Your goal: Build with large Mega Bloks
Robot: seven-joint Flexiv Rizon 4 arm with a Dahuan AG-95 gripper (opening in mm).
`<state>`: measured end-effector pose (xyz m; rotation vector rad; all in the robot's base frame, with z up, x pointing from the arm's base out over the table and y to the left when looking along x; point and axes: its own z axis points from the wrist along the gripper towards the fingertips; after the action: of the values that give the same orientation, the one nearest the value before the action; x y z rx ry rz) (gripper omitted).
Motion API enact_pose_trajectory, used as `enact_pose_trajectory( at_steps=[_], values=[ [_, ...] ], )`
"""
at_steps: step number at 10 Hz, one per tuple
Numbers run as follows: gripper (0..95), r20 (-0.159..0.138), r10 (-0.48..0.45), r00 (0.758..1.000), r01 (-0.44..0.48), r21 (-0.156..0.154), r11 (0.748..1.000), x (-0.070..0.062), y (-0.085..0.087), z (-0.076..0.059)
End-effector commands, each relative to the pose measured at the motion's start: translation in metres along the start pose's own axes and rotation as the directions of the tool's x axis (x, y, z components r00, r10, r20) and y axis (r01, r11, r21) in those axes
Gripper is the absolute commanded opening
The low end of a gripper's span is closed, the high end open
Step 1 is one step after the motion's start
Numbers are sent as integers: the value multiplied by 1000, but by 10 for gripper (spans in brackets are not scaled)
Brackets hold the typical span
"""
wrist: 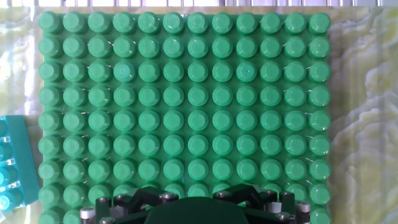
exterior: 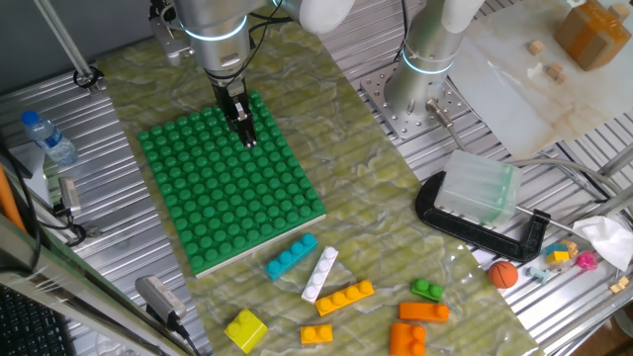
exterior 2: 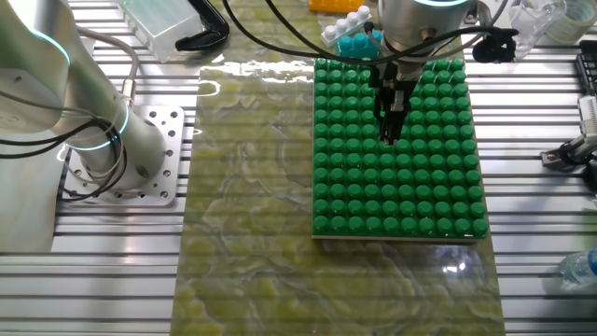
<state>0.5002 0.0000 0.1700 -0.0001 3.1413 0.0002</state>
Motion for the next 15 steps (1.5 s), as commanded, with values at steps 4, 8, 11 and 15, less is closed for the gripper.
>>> enact_pose_trajectory(
  at_steps=[4, 8, 11, 15],
  values=[
    [0, 35, -65, 997, 65, 14, 998, 0, 0, 0],
    [0, 35, -61, 998, 60, 14, 998, 0, 0, 0],
    [0, 35, -59, 998, 58, 16, 998, 0, 0, 0],
    [0, 34, -62, 997, 61, 16, 998, 0, 0, -1]
  ],
)
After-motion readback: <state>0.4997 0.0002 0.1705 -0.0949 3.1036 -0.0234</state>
